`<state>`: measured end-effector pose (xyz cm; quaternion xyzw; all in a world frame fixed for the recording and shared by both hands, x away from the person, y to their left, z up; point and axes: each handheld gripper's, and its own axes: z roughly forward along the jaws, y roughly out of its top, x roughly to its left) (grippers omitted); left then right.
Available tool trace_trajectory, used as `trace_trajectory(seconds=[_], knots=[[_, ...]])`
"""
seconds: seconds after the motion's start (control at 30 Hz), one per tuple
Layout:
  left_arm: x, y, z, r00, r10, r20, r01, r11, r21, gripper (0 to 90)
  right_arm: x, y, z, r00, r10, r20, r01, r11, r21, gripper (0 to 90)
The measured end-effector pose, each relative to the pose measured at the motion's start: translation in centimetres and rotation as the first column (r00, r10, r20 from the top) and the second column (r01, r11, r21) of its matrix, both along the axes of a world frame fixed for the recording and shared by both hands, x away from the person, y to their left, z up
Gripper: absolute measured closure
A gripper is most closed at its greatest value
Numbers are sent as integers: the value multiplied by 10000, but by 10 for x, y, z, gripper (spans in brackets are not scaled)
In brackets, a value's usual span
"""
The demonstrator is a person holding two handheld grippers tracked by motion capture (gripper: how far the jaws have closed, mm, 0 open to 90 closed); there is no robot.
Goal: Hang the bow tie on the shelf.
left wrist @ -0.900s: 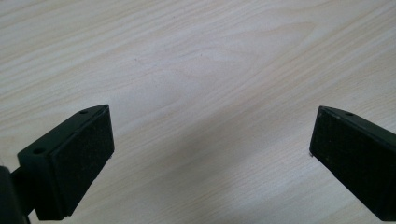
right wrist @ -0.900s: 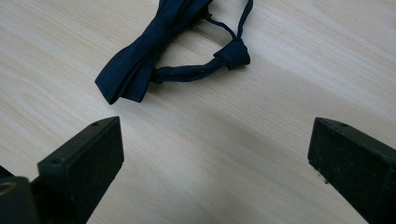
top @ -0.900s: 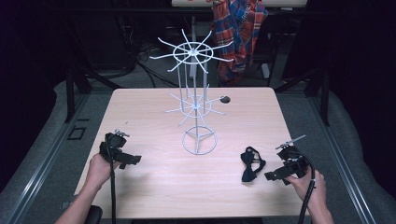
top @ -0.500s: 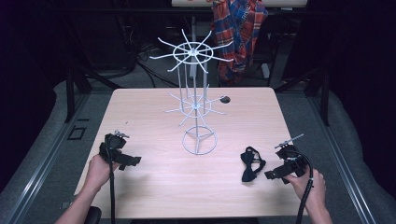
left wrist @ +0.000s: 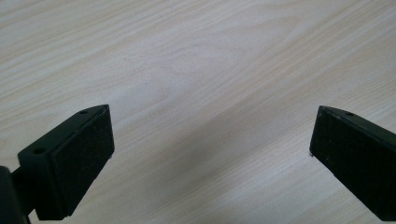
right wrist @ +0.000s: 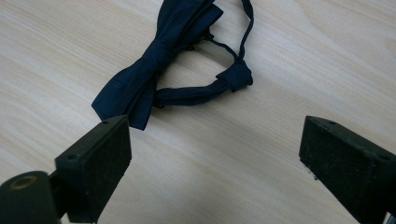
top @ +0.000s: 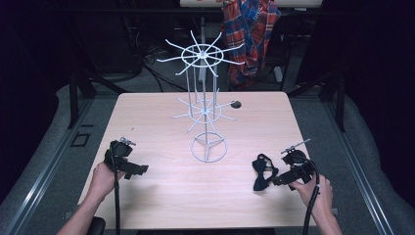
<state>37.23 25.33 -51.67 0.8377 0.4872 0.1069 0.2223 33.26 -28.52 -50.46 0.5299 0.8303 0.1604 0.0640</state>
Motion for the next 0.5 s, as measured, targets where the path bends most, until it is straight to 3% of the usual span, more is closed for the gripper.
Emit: trace_trajectory(seconds=[0.13,0.17,0.2,0.33,0.43,0.5], knots=[[0,0,0,10000,-13,19,13,10000,-58,0,3,3,0,10000,6,32,-5,10000,-45,112],[0,0,0,10000,-1,14,1,10000,-93,0,3,6,-2,9997,-130,185,128,9999,105,107],[0,0,0,10000,6,13,-6,9999,-102,0,4,7,-1,10000,43,56,-44,9999,159,100],[0,-1,0,10000,-16,24,17,10000,-73,0,4,15,-3,9997,-23,228,26,9999,-101,88],[0,-2,-1,9999,-119,-8,119,9999,11,0,7,19,-3,9994,336,-7,-336,9983,-473,118],[0,-3,-1,9998,-175,-37,175,9998,39,0,9,22,-5,9992,398,-38,-399,9987,-303,130]])
